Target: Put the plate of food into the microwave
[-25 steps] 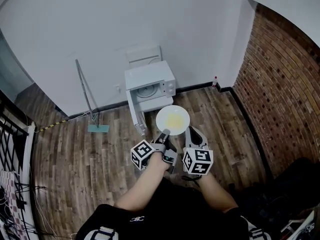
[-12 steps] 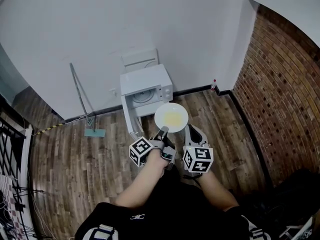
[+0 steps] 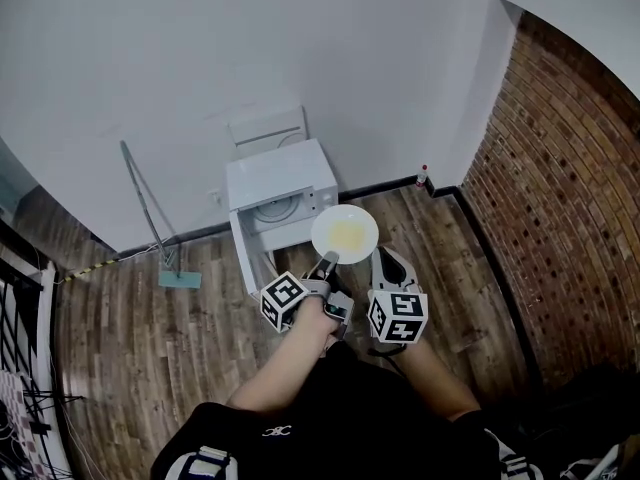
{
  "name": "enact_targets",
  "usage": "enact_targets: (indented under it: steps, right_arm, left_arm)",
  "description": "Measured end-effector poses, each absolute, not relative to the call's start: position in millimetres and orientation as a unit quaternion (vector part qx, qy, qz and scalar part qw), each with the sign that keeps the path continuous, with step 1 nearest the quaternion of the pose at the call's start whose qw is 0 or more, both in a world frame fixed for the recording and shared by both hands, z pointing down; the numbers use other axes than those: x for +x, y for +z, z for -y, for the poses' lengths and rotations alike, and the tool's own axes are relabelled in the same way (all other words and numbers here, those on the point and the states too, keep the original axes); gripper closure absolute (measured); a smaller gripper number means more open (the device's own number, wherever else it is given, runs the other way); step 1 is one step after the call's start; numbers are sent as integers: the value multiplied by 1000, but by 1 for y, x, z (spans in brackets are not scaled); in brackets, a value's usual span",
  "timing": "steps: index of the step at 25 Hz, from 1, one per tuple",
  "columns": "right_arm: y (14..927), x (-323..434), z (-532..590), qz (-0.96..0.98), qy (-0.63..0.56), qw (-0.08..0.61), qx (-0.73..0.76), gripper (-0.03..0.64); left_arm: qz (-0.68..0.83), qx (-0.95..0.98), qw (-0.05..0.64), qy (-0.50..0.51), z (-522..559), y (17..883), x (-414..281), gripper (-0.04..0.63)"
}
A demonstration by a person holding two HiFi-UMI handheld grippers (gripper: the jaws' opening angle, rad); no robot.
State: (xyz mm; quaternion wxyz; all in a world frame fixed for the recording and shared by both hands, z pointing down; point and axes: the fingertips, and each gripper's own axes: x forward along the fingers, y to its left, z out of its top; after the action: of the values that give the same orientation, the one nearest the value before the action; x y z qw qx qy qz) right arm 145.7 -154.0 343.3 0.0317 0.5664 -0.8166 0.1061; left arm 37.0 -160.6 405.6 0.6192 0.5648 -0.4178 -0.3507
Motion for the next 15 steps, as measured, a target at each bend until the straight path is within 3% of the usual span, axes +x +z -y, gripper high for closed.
enact_targets:
  steps: [15]
  right_arm:
    - [345,95,312,828,100,51,550,607]
  left_arm:
    - [410,561,610,-381,318,401,-13,581]
